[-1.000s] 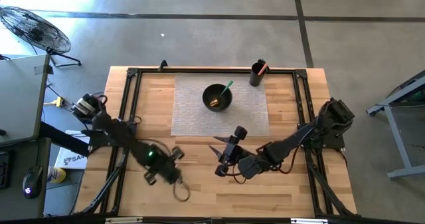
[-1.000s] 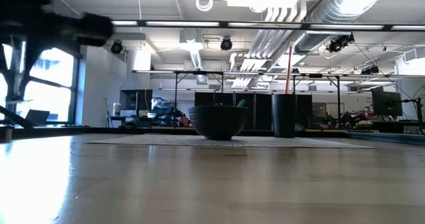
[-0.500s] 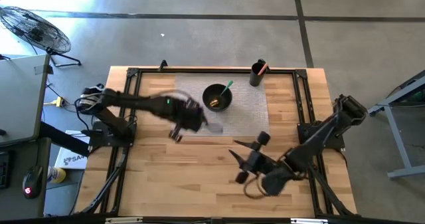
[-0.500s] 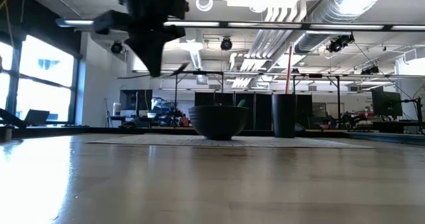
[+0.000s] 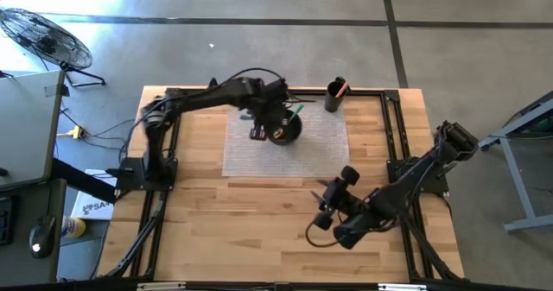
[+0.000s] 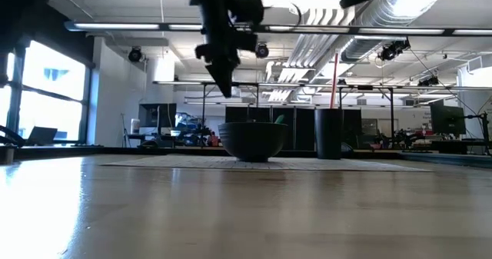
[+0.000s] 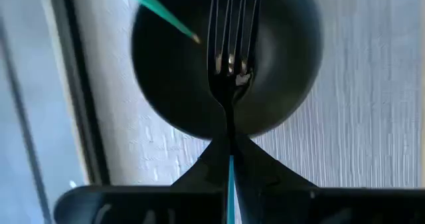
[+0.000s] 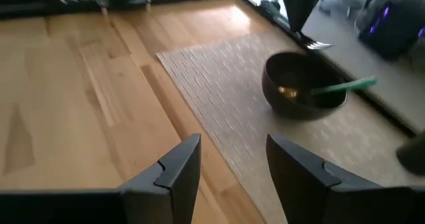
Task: Pick & Place Utensil
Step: Put the green fork into the black bowl
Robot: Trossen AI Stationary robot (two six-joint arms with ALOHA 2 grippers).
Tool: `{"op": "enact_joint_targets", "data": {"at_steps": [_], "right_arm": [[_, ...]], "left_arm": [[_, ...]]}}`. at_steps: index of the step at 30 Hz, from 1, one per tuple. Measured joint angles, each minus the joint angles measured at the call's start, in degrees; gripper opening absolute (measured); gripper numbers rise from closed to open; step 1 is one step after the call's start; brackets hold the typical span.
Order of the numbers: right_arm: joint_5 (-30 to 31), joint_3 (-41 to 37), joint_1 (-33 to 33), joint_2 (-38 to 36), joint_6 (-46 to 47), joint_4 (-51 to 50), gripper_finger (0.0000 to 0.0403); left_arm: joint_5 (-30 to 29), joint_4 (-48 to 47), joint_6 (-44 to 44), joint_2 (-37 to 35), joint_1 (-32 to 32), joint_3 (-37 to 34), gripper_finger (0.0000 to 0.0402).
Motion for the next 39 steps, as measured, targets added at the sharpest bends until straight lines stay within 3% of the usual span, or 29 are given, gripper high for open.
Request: {"op": "enact_joint_targets", "data": {"at_steps": [7,12,28,39], "right_arm": [[-5.5,-4.7,-2.9,0.1,-0.4,4.5,0.0165],[-9.0,-7.6,-4.5,0.1,1.5,5.5,0.0165],[-11.2,-8.7,-6.5,0.1,-2.9,12.3,0.0165],[-12.2,-8.7,-6.4,0.1,-3.0,13.0,0.0165]], "left_arm": [[-1.9,-7.1,-0.9,12.3,0.4,12.2,0.0001],[-0.7,-7.5,-3.5,16.1,0.4,14.1,0.0001],[0.4,0.0,-5.2,17.9,0.1,13.8,0.0001],[0.3,-0.1,-5.1,18.0,0.1,13.8,0.0001]]}}
